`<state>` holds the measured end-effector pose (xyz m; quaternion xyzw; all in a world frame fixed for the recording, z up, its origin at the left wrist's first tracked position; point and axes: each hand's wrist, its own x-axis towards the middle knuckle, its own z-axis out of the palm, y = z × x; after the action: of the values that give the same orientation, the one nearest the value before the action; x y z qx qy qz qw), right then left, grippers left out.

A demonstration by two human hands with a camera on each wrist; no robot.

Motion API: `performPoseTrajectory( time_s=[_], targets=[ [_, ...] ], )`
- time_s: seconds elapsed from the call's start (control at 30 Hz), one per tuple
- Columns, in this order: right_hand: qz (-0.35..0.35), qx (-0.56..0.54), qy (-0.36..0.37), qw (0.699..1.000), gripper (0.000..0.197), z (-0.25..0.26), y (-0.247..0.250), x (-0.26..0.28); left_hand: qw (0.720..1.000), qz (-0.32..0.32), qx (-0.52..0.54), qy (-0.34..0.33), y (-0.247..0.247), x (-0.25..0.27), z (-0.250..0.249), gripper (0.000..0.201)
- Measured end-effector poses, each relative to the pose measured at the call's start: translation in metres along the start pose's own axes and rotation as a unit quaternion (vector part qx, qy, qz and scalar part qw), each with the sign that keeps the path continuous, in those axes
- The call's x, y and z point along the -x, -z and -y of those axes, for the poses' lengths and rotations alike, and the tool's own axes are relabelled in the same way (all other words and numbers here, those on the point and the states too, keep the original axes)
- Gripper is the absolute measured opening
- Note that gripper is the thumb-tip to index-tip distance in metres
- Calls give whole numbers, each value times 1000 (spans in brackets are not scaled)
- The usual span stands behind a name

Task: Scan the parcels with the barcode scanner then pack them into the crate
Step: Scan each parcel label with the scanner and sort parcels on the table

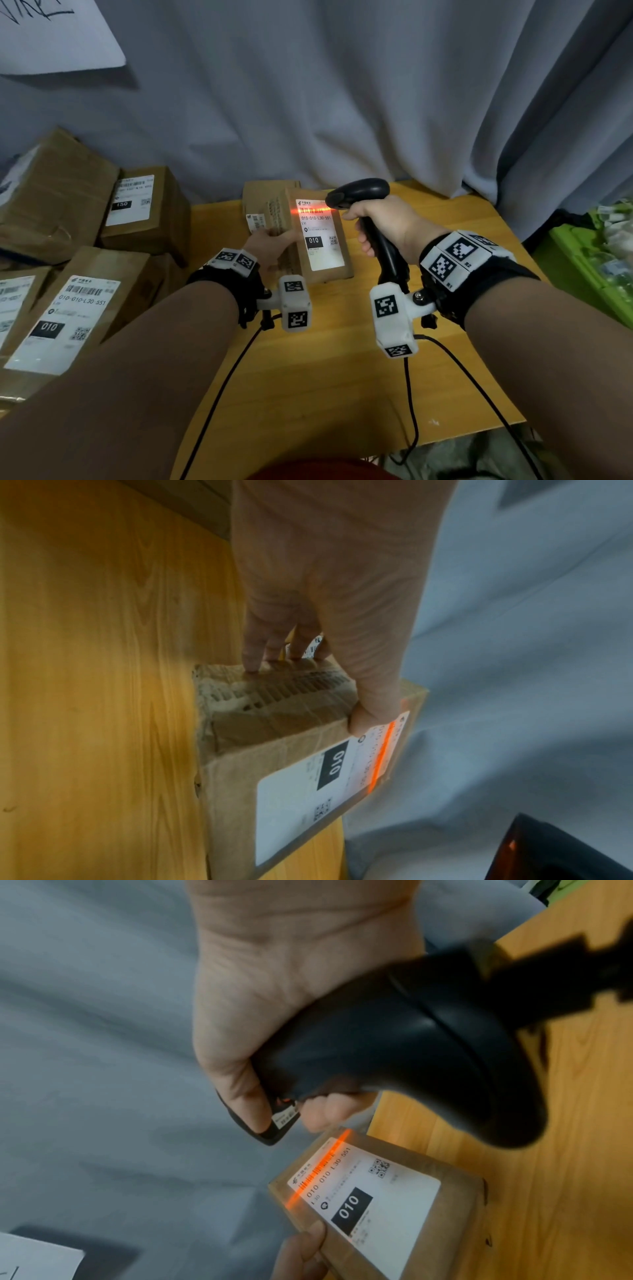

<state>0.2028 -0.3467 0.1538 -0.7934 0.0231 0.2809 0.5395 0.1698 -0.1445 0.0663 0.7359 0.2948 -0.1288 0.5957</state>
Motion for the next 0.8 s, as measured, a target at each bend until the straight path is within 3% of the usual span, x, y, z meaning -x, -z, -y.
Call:
performPoseTrajectory(
  time_s=[0.1, 0.33, 0.47, 0.6, 0.73, 0.8],
  targets=[
    [2, 2, -1, 1000, 21, -1, 1, 0, 1000, -3, 13, 3, -2, 2, -2, 47],
    [9, 2, -2, 1000, 17, -2, 3, 1, 1000, -4, 8, 16, -2, -7, 4, 77],
    [-10, -19, 3, 1000, 16, -6, 2, -2, 1000, -5, -4, 6, -3, 0, 0, 53],
    [-26, -45, 37, 998, 8, -11, -4, -7, 1000, 6, 4, 7, 1, 11, -3, 43],
    [-67, -39, 63, 995, 25, -20, -14, -15, 999, -1, 23, -31, 12, 26, -8, 17],
    [-79, -70, 72, 992, 23, -20, -22, -15, 997, -26, 34, -58, 25, 39, -12, 22]
  ],
)
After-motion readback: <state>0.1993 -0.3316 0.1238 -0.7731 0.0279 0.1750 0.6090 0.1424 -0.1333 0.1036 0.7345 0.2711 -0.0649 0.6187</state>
